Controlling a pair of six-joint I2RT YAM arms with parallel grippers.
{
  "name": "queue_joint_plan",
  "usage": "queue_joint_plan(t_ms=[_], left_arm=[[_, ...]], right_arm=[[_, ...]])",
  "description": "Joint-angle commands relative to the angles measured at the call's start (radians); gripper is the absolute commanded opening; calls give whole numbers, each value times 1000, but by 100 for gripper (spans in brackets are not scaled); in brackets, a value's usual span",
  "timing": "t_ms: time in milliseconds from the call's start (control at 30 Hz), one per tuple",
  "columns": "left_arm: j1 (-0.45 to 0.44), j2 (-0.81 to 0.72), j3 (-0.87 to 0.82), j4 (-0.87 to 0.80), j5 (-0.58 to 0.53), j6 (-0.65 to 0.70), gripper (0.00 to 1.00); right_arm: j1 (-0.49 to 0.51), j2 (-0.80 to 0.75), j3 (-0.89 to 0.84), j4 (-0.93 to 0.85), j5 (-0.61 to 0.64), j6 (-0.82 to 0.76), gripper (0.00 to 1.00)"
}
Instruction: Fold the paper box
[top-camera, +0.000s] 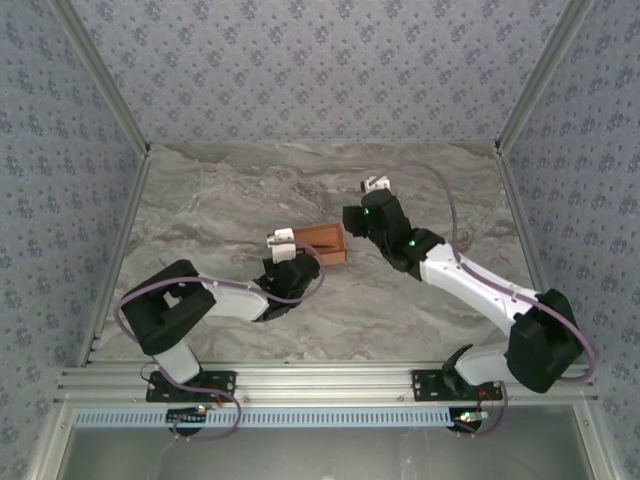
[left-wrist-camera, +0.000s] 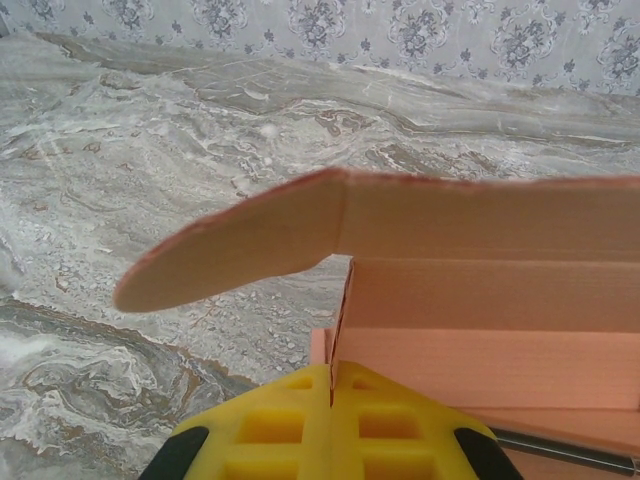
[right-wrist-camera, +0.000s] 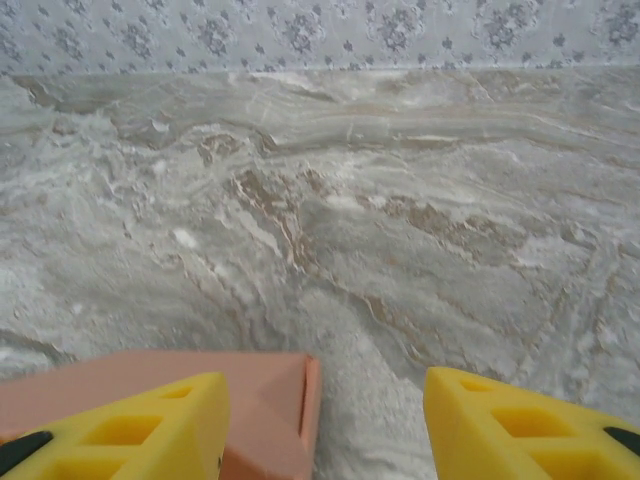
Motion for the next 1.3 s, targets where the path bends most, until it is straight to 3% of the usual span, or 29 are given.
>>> queue_joint_plan(t_ms=[0,233,633,867,1267], left_arm=[[-7,22,18,-52,-12,16,0],[-10,26,27,-57,-15,21,0],[-22,26,32,-82,-23,16,0],[-36,8,20,-110,-41,-3,15],[-40,-75,-32,-198,-30,-68,26]], right_arm=[[-32,96,103,-118,-109,-21,55],[-37,259,276,-232,-177,-14,55],[-12,270,208,-238,-179,22,55],[10,256,169,-216,-154,45,55],[45,251,65,-185,-122,74,55]])
